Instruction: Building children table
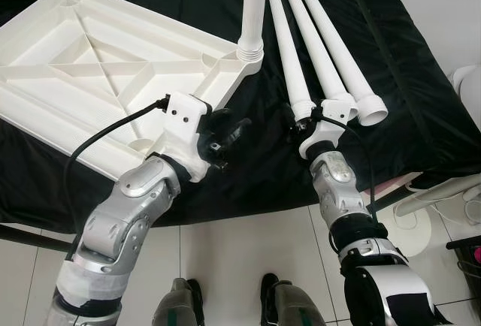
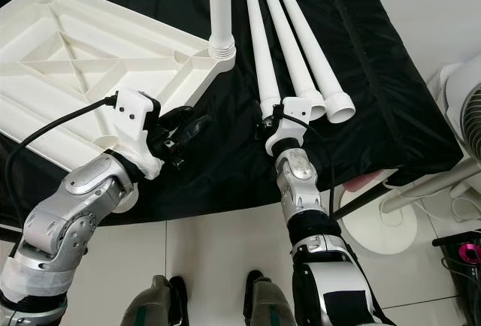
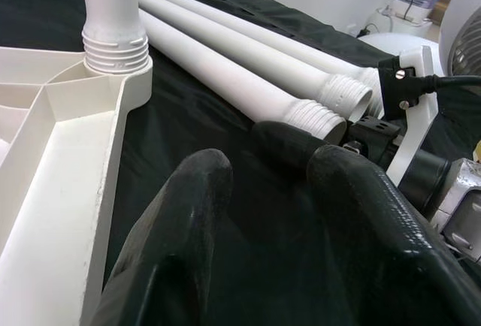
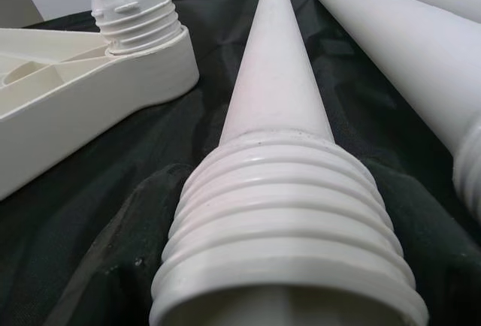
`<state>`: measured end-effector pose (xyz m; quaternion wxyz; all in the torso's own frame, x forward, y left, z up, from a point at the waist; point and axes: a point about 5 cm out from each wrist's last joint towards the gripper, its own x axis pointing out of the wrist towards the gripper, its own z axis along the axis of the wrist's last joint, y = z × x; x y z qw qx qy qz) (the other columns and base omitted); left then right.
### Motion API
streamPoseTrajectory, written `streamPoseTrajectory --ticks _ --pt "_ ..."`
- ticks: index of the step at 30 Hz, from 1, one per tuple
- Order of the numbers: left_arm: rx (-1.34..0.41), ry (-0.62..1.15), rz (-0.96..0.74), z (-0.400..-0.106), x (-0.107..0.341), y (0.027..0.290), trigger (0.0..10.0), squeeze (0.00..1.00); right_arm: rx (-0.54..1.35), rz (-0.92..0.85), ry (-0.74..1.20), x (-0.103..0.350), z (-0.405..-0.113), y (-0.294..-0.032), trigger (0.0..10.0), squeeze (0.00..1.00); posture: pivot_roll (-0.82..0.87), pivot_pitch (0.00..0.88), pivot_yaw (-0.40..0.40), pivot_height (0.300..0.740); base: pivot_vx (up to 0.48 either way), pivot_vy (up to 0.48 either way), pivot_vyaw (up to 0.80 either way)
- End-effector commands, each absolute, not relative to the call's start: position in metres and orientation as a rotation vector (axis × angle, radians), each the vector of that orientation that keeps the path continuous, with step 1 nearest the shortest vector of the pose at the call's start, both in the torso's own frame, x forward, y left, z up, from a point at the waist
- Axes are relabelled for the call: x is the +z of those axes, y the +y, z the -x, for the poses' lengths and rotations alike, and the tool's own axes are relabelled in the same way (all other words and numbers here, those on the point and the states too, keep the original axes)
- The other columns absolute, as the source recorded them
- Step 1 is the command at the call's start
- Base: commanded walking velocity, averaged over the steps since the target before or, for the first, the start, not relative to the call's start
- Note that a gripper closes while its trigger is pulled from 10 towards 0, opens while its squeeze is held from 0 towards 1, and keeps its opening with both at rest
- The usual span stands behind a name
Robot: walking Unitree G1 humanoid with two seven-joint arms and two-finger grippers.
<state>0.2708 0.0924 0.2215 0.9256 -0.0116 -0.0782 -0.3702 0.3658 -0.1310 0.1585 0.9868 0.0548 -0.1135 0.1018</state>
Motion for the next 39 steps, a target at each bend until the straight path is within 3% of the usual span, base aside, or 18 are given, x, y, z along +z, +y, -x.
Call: streamPoseTrajectory --ticks 1,2,3,15,22,23,25,26,33,34,39 --pt "-0.869 -0.157 0.013 -0.267 0.222 0.087 10.0 0.0 0.208 -0.113 -0.201 0.151 -0.364 -0.127 0.0 0.0 0.03 0.222 0.023 0.74 0.0 0.0 0.0" --pt "-0.869 -0.157 0.013 -0.267 0.222 0.087 10.0 0.0 0.208 -0.113 -0.201 0.151 -0.364 -0.127 0.0 0.0 0.03 0.222 0.023 0.74 0.0 0.0 0.0" --pt "-0.854 -0.157 -0.001 -0.27 0.222 0.088 10.0 0.0 0.201 -0.107 -0.214 0.154 -0.364 -0.128 10.0 0.0 0.03 0.211 0.021 0.74 0.0 0.0 0.0" --pt "-0.758 -0.146 0.025 -0.294 0.227 0.092 10.0 0.0 0.103 0.027 -0.36 0.182 -0.359 -0.145 10.0 0.0 -0.02 0.129 0.025 0.74 0.0 0.0 0.0" --pt "-0.769 -0.183 0.061 -0.303 0.233 0.095 10.0 0.0 0.156 -0.022 -0.461 0.201 -0.35 -0.148 10.0 0.0 -0.04 0.095 0.03 0.74 0.0 0.0 0.0" --pt "-0.776 -0.19 0.075 -0.305 0.235 0.096 10.0 0.37 0.162 -0.026 -0.48 0.206 -0.349 -0.148 10.0 0.0 -0.04 0.095 0.03 0.74 0.0 0.0 0.0" --pt "-0.776 -0.19 0.075 -0.305 0.235 0.096 10.0 0.37 0.162 -0.026 -0.48 0.206 -0.349 -0.148 10.0 0.0 -0.04 0.095 0.03 0.74 0.0 0.0 0.0" --pt "-0.832 -0.2 0.126 -0.304 0.239 0.094 10.0 1.0 0.193 -0.033 -0.554 0.221 -0.344 -0.146 10.0 0.0 -0.05 0.076 0.029 0.74 0.0 0.0 0.0" --pt "-0.944 -0.208 0.161 -0.297 0.246 0.087 10.0 1.0 0.248 -0.019 -0.649 0.245 -0.337 -0.141 10.0 0.0 -0.06 0.061 0.027 0.74 0.0 0.0 0.0" --pt "-0.973 -0.204 0.182 -0.296 0.248 0.085 10.0 0.0 0.263 -0.021 -0.672 0.251 -0.336 -0.14 10.0 0.0 -0.05 0.053 0.026 0.74 0.0 0.0 0.0" --pt "-1.089 -0.205 0.242 -0.289 0.261 0.084 10.0 0.0 0.34 -0.017 -0.799 0.284 -0.329 -0.132 10.0 0.0 -0.05 0.047 0.033 0.74 0.0 0.0 0.0"
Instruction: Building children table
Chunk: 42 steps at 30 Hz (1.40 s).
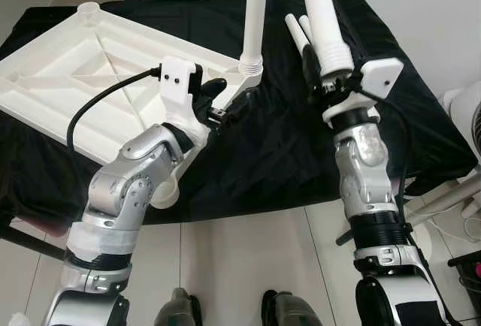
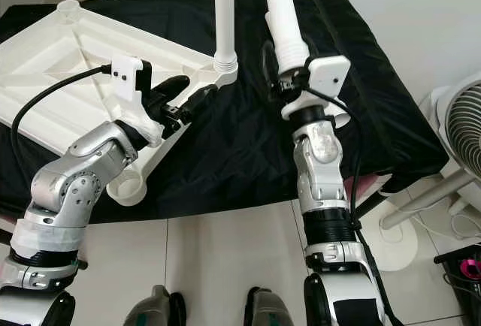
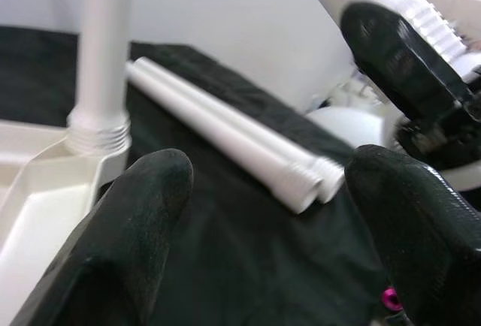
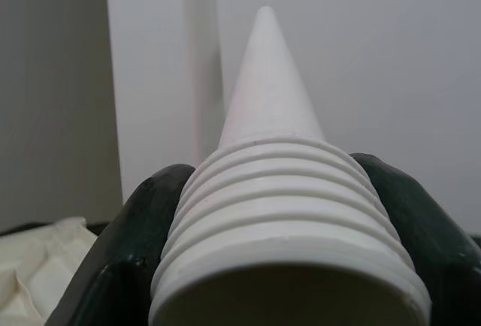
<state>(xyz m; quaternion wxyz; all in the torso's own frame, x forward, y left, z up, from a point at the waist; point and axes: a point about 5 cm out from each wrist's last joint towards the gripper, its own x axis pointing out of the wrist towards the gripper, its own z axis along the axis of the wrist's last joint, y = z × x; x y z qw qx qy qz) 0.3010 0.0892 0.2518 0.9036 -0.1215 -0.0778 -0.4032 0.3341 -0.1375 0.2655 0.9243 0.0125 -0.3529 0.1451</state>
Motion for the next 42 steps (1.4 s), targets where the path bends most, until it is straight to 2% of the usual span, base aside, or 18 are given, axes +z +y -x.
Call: streamPoseTrajectory --ticks 1,9,16,26,32,42 --pt "-1.089 -0.205 0.242 -0.289 0.261 0.084 10.0 0.0 0.34 -0.017 -0.799 0.284 -0.329 -0.132 10.0 0.0 -0.05 0.047 0.033 0.74 0.0 0.0 0.0" --pt "-1.107 -0.249 0.371 -0.293 0.287 0.099 10.0 0.0 0.417 0.009 -1.015 0.338 -0.308 -0.123 10.0 0.0 -0.04 0.059 0.04 0.74 0.0 0.0 0.0" --pt "-1.1 -0.228 0.418 -0.296 0.289 0.104 10.0 0.0 0.452 0.034 -1.053 0.343 -0.3 -0.118 10.0 0.0 -0.04 0.065 0.044 0.74 0.0 0.0 0.0" --pt "-1.199 -0.238 0.674 -0.296 0.307 0.112 10.0 0.0 0.557 0.094 -0.879 0.301 -0.295 -0.109 10.0 0.0 -0.04 0.078 0.038 0.74 0.0 0.0 0.0" --pt "-1.208 -0.221 0.731 -0.306 0.311 0.115 10.0 0.0 0.642 0.125 -0.756 0.269 -0.288 -0.101 10.0 0.0 -0.04 0.086 0.03 0.74 0.0 0.0 0.0" --pt "-1.193 -0.142 0.713 -0.312 0.3 0.107 10.0 0.0 0.698 0.142 -0.678 0.251 -0.278 -0.096 10.0 0.0 -0.05 0.114 0.034 0.74 0.0 0.0 0.0"
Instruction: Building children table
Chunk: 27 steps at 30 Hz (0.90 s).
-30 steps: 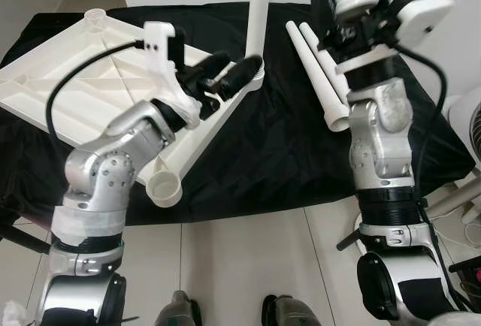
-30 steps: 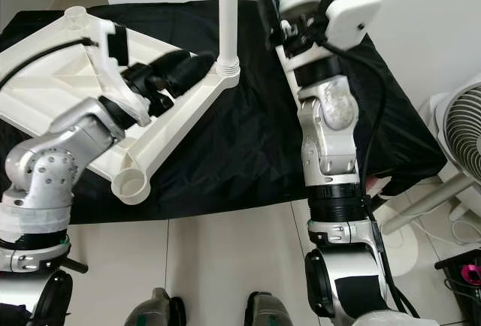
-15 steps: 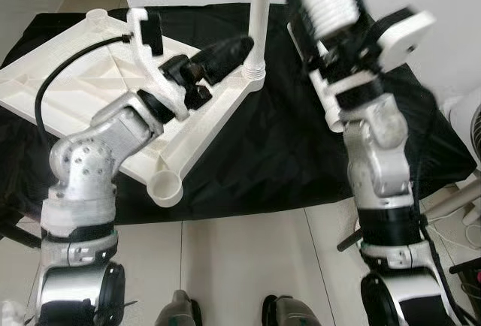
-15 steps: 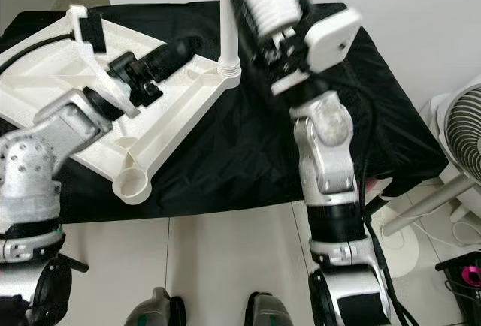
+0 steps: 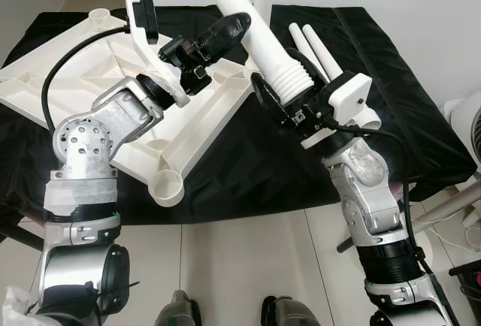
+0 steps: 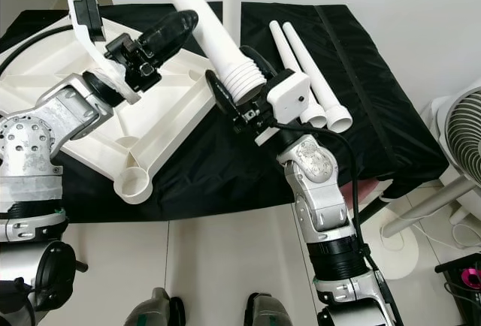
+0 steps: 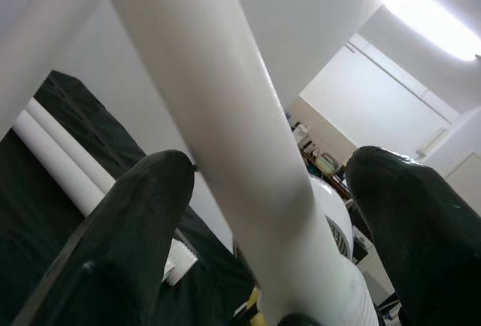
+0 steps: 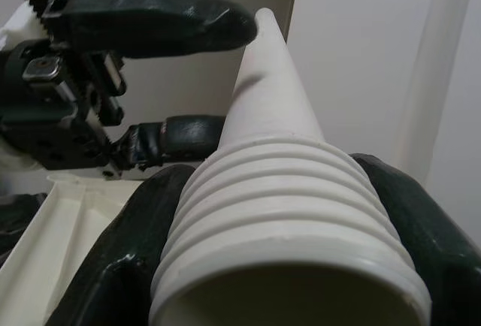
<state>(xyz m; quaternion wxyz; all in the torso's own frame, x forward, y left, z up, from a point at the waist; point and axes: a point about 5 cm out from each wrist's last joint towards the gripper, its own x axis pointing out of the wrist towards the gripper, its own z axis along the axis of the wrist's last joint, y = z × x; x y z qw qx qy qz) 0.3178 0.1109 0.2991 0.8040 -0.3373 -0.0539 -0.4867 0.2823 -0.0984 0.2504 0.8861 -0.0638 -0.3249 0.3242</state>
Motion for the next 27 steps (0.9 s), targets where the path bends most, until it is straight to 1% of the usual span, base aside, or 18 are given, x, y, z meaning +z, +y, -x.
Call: streamPoseTrajectory --ticks 1,4,6,8,12,13,17,19,20,24,25,26,27 --pt "-1.193 -0.142 0.713 -0.312 0.3 0.107 10.0 0.0 0.698 0.142 -0.678 0.251 -0.278 -0.096 10.0 0.0 -0.05 0.114 0.034 0.74 0.0 0.0 0.0" --pt "-1.19 -0.133 0.714 -0.313 0.3 0.107 10.0 0.0 0.703 0.143 -0.67 0.249 -0.277 -0.095 10.0 0.0 -0.05 0.114 0.034 0.74 0.0 0.0 0.0" --pt "-1.156 -0.102 0.723 -0.322 0.297 0.108 10.0 0.0 0.735 0.15 -0.642 0.241 -0.27 -0.092 10.0 0.0 -0.06 0.126 0.04 0.74 0.0 0.0 0.0" --pt "-1.156 -0.102 0.723 -0.322 0.297 0.108 10.0 0.0 0.735 0.15 -0.642 0.241 -0.27 -0.092 10.0 0.0 -0.06 0.126 0.04 0.74 0.0 0.0 0.0" --pt "-1.126 -0.082 0.749 -0.331 0.298 0.112 10.0 0.0 0.758 0.154 -0.618 0.234 -0.264 -0.089 10.0 0.0 -0.06 0.128 0.041 0.74 0.0 0.0 0.0" --pt "-1.079 -0.067 0.801 -0.345 0.301 0.12 10.0 0.0 0.779 0.161 -0.595 0.226 -0.257 -0.088 10.0 0.0 -0.06 0.13 0.045 0.74 0.0 0.0 0.0" --pt "-1.034 -0.062 0.861 -0.355 0.303 0.127 10.0 0.0 0.791 0.163 -0.579 0.221 -0.253 -0.088 10.0 0.0 -0.06 0.13 0.048 0.74 0.0 0.0 0.0" --pt "-0.976 -0.053 0.885 -0.366 0.302 0.138 10.0 0.0 0.798 0.164 -0.56 0.216 -0.249 -0.088 10.0 0.0 -0.07 0.13 0.055 0.74 0.0 0.0 0.0" --pt "-0.976 -0.053 0.885 -0.366 0.302 0.138 10.0 0.0 0.798 0.164 -0.56 0.216 -0.249 -0.088 10.0 0.0 -0.07 0.13 0.055 0.74 0.0 0.0 0.0" --pt "-0.899 -0.056 0.913 -0.378 0.303 0.153 10.0 0.0 0.807 0.171 -0.531 0.209 -0.244 -0.089 10.0 0.0 -0.08 0.129 0.064 0.74 0.0 0.0 0.0" --pt "-0.89 -0.061 0.915 -0.379 0.304 0.157 6.7 0.0 0.807 0.175 -0.523 0.207 -0.243 -0.09 10.0 0.0 -0.08 0.127 0.066 0.74 0.0 0.0 0.0" --pt "-0.89 -0.061 0.915 -0.379 0.304 0.157 6.7 0.0 0.807 0.175 -0.523 0.207 -0.243 -0.09 10.0 0.0 -0.08 0.127 0.066 0.74 0.0 0.0 0.0" --pt "-0.897 -0.074 0.912 -0.38 0.306 0.161 0.0 0.0 0.795 0.18 -0.516 0.205 -0.243 -0.091 10.0 0.0 -0.08 0.122 0.072 0.74 0.0 0.0 0.0"
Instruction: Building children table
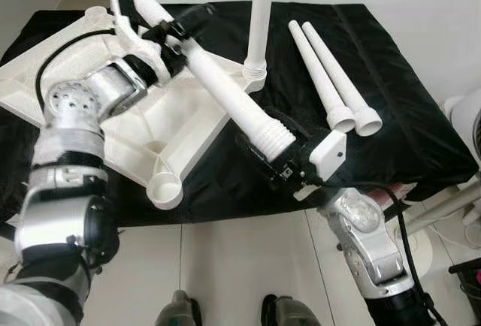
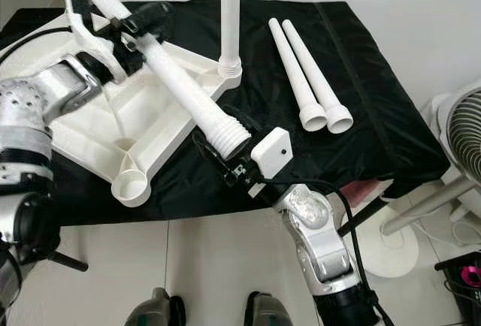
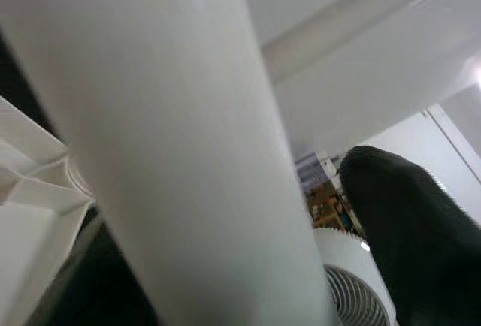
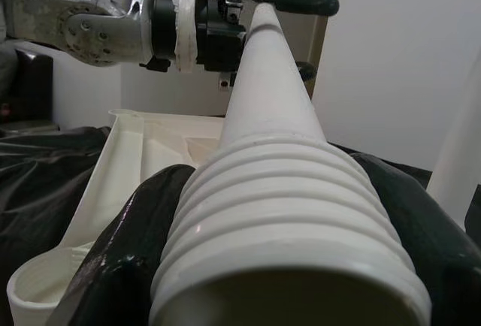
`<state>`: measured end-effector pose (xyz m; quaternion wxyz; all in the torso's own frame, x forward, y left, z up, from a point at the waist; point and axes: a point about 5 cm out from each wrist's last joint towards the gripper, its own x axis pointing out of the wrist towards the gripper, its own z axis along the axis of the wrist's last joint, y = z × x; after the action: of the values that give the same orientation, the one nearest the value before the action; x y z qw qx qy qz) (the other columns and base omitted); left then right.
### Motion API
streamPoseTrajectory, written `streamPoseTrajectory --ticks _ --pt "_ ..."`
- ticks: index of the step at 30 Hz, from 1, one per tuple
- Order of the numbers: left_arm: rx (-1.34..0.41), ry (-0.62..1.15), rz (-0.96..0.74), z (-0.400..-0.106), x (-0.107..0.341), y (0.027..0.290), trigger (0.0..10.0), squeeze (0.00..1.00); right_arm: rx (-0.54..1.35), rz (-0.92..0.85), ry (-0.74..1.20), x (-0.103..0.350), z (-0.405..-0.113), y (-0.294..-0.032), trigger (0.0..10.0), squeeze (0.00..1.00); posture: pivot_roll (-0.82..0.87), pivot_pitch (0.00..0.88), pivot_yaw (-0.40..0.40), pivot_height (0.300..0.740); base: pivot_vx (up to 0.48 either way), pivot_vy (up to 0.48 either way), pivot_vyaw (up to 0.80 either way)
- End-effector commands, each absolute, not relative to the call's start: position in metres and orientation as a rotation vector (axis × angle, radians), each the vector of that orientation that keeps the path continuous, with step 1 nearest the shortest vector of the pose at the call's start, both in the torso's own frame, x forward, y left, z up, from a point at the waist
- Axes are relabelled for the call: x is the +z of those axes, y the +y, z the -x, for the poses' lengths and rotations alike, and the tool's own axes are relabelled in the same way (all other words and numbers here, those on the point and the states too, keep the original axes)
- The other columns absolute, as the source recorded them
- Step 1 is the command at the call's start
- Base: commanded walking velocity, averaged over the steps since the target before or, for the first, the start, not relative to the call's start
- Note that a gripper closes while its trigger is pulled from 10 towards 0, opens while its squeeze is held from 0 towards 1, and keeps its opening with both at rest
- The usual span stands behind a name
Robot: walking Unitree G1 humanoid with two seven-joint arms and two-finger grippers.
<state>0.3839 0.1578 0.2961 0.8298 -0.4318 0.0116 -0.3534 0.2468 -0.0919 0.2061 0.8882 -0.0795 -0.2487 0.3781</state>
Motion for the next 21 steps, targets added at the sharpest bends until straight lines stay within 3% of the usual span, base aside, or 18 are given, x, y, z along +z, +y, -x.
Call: streamPoseTrajectory --ticks 1,16,17,18,21 --pt "-0.897 -0.074 0.912 -0.38 0.3061 0.1607 0.0 0.0 0.795 0.18 -0.516 0.2053 -0.2432 -0.0908 10.0 0.0 -0.08 0.122 0.072 0.74 0.0 0.0 0.0" --pt "-1.032 -0.015 0.918 -0.3714 0.299 0.1527 0.0 0.0 0.769 0.132 -0.506 0.2048 -0.2473 -0.0872 10.0 0.0 -0.06 0.109 0.073 0.74 0.0 0.0 0.0" --pt "-1.026 -0.004 0.927 -0.3724 0.2993 0.1516 5.2 0.0 0.763 0.122 -0.502 0.2045 -0.2478 -0.0876 10.0 1.0 -0.06 0.109 0.073 0.74 0.0 0.0 0.0" --pt "-1.023 -0.007 0.938 -0.373 0.3004 0.1515 10.0 0.0 0.772 0.102 -0.493 0.2036 -0.2476 -0.0877 10.0 1.0 -0.06 0.109 0.073 0.74 0.0 0.0 0.0" --pt "-1.027 -0.032 0.933 -0.372 0.3049 0.1513 10.0 0.0 0.739 0.078 -0.481 0.2032 -0.2494 -0.0907 10.0 1.0 -0.06 0.114 0.07 0.74 0.0 0.0 0.0"
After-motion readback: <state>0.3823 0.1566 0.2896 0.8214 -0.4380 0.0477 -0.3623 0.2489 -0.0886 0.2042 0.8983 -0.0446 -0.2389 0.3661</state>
